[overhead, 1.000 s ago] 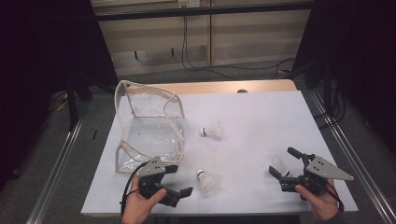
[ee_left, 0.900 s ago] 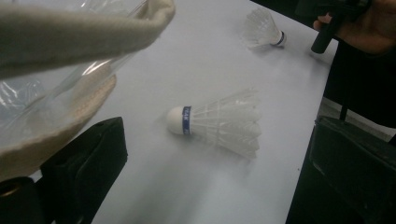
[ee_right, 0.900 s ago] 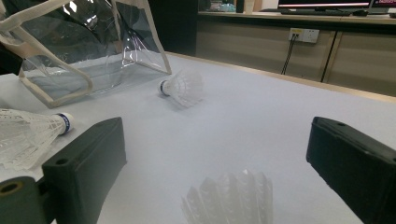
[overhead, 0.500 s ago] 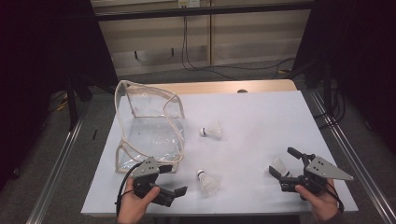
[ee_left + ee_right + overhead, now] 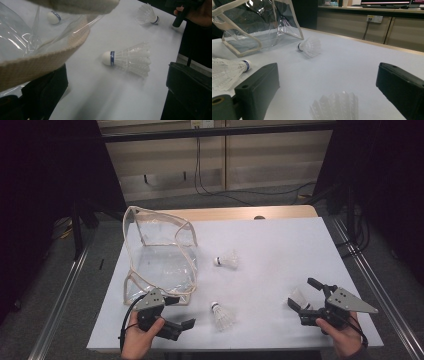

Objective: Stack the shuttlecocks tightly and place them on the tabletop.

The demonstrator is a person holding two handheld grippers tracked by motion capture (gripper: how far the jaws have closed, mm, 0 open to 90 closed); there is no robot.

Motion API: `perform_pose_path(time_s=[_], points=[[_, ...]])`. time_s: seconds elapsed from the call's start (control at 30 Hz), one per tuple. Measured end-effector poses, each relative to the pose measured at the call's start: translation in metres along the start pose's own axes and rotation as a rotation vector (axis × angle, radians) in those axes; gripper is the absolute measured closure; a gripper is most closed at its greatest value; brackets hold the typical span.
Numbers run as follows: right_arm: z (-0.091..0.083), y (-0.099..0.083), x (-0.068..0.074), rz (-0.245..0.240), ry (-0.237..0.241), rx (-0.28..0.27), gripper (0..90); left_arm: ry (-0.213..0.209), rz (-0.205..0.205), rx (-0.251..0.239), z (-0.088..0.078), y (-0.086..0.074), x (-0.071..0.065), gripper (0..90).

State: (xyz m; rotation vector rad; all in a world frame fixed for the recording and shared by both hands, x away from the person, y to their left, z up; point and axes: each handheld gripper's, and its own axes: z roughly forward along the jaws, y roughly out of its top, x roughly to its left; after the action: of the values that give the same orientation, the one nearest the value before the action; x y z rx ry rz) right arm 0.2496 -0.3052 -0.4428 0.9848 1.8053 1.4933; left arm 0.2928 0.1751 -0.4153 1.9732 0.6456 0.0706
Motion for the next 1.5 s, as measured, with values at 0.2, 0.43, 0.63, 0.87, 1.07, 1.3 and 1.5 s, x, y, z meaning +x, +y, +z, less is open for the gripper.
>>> perform_pose_path(time_s=[0.2, 0.43, 0.63, 0.87, 1.07, 1.3, 1.5], points=[[0.0, 0.0, 0.0, 0.0, 0.001, -0.001, 4.1, 0.004, 0.01, 0.001, -0.004, -0.001, 0.003, 3.8], [0.0, 0.0, 0.0, -0.001, 0.001, 0.0, 4.1, 0.01, 0.009, -0.005, -0.008, -0.005, 0.007, 3.7], [0.0, 0.0, 0.0, 0.002, 0.0, 0.002, 4.1, 0.022, 0.01, -0.003, -0.011, -0.007, 0.011, 3.6], [0.0, 0.0, 0.0, -0.001, 0.0, 0.003, 4.1, 0.042, 0.007, -0.008, -0.016, -0.01, 0.016, 3.6], [0.0, 0.0, 0.0, -0.002, -0.001, 0.002, 4.1, 0.058, 0.011, -0.009, -0.019, -0.012, 0.021, 3.6], [0.0, 0.0, 0.0, -0.004, 0.0, 0.001, 4.1, 0.076, 0.005, -0.019, -0.023, -0.015, 0.026, 3.6], [0.0, 0.0, 0.0, -0.004, 0.0, 0.002, 4.1, 0.085, 0.003, -0.021, -0.024, -0.017, 0.029, 3.6]])
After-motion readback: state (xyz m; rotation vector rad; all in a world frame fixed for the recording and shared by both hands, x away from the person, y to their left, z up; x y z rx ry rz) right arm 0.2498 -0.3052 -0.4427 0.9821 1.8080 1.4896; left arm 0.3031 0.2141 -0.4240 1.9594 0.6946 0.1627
